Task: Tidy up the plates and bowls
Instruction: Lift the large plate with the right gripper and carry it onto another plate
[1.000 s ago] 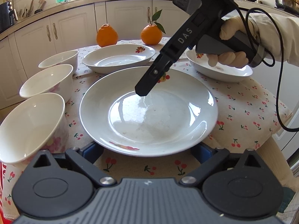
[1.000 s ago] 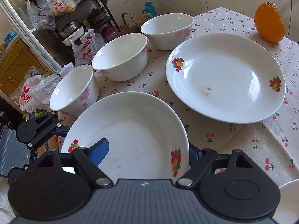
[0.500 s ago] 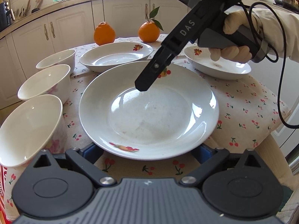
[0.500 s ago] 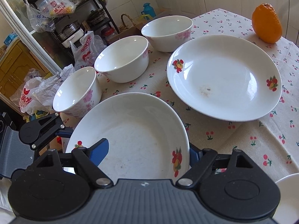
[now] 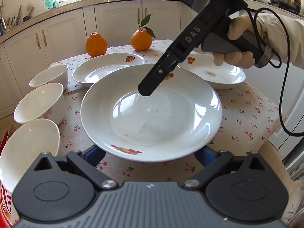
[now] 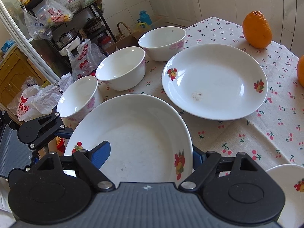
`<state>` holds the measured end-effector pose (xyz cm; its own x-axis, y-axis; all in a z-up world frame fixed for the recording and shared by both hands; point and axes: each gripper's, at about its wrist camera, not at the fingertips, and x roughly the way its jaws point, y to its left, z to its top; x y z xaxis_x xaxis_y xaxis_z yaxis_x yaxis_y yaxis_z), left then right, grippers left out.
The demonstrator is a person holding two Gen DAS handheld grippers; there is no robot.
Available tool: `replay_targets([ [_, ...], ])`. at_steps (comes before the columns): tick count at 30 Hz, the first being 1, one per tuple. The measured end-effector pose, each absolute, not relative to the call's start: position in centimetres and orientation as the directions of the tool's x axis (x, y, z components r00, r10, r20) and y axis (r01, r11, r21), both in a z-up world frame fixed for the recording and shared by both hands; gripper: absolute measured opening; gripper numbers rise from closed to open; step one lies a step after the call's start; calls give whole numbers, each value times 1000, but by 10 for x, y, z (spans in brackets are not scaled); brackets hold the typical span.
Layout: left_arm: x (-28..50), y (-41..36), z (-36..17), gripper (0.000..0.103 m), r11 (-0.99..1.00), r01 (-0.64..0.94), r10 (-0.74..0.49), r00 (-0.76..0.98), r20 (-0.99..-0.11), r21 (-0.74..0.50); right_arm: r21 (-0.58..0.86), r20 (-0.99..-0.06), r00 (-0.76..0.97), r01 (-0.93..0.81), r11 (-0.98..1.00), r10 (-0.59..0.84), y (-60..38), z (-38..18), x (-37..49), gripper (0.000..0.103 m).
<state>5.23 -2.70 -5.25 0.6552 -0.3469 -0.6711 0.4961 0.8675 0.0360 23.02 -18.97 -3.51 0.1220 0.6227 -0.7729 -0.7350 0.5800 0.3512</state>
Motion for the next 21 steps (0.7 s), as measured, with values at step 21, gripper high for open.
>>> replay_targets([
  [21,91,-85,-32,98,760,649,-465,588,-662,42,312,-755,284,-637,705,591,-275,-10,229,89],
])
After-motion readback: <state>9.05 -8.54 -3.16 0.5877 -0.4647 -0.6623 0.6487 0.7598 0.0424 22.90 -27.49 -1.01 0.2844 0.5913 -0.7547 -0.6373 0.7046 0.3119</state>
